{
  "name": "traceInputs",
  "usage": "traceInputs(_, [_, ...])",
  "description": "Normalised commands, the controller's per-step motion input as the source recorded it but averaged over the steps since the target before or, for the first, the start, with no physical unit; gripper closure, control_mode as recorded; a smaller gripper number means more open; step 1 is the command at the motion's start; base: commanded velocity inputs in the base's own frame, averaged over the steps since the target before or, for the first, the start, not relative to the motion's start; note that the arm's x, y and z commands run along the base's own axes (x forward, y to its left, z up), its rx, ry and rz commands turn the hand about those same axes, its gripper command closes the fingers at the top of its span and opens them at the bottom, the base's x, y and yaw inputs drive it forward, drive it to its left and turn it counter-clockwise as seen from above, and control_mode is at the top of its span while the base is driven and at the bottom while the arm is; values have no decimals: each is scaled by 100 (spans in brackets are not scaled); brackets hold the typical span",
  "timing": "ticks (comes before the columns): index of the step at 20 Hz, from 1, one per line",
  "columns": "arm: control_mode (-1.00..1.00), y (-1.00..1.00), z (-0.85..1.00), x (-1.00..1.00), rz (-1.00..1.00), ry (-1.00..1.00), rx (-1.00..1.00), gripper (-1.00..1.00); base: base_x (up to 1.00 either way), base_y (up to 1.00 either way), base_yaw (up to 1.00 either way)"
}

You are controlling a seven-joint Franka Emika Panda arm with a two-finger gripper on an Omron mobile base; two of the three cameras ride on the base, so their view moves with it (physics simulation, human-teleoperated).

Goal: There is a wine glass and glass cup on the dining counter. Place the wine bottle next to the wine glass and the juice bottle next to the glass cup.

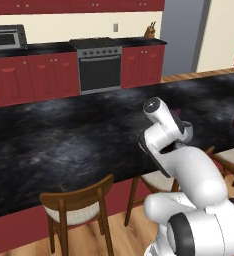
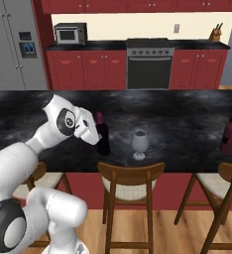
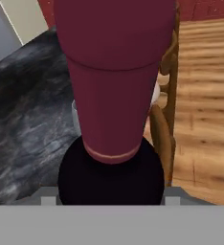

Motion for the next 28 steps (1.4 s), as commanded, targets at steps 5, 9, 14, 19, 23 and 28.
traceInputs(5, [-100, -21, -8, 10, -13, 1, 1, 100, 0, 0, 0])
traceInputs(9, [-100, -11, -17, 5, -11, 0, 3, 100, 0, 0, 0])
traceInputs(14, [-100, -4, -22, 11, -7, 0, 7, 100, 0, 0, 0])
traceInputs(19, [-100, -8, -23, 14, -4, 0, 6, 100, 0, 0, 0])
traceInputs(23, [-100, -7, -24, 14, -3, 1, 7, 100, 0, 0, 0])
traceInputs(28, [-100, -12, -17, 13, -1, 0, 3, 100, 0, 0, 0])
